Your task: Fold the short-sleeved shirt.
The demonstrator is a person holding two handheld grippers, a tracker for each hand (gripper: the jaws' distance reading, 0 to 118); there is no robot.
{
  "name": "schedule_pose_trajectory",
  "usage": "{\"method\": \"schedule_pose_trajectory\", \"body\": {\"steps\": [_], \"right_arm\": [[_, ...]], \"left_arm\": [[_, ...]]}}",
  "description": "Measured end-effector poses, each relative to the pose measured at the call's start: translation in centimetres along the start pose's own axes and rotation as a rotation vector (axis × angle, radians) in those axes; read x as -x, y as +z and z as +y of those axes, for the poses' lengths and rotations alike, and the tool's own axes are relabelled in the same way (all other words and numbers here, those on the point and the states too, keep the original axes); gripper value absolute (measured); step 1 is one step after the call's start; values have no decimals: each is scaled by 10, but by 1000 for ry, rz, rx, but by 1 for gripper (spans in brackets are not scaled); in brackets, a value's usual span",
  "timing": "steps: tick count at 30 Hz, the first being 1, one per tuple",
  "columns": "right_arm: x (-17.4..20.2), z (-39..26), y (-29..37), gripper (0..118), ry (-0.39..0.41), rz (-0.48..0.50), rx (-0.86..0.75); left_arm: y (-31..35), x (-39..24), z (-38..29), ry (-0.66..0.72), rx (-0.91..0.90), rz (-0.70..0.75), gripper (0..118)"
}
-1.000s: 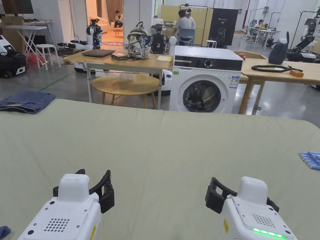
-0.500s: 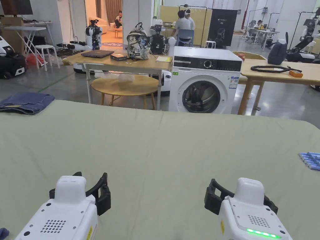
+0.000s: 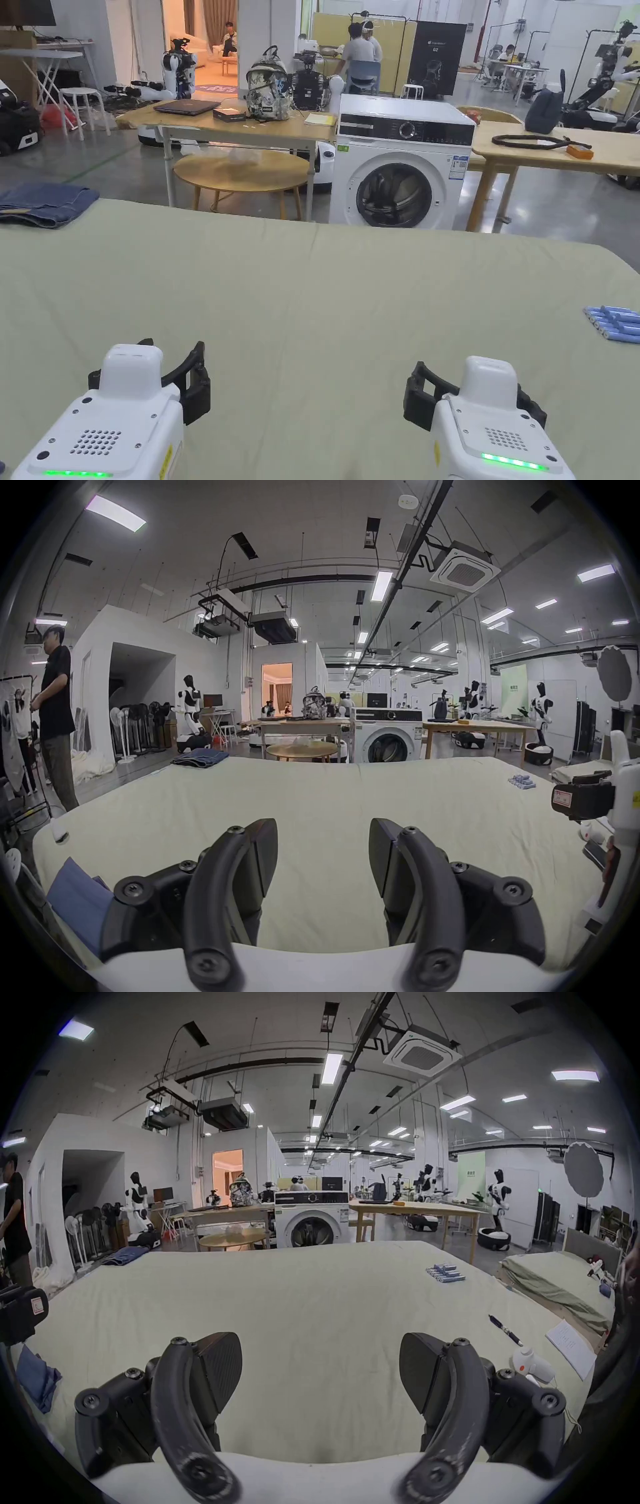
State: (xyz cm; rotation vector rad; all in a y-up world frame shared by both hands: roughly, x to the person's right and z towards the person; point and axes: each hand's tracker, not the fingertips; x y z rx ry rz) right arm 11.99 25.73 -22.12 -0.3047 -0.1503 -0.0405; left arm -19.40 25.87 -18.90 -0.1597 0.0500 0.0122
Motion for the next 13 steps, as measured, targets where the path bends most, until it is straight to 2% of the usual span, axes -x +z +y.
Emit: {"method": "schedule_pose_trajectory", "body": {"steps": [11, 13], "right_arm": [[-1, -4, -4, 96, 18, -8, 14], [-3, -1, -2, 96, -6, 20, 36]], "left_arm": [[0, 3, -2, 1, 14, -11, 54], [0, 4, -2, 5, 16, -13, 54]]}}
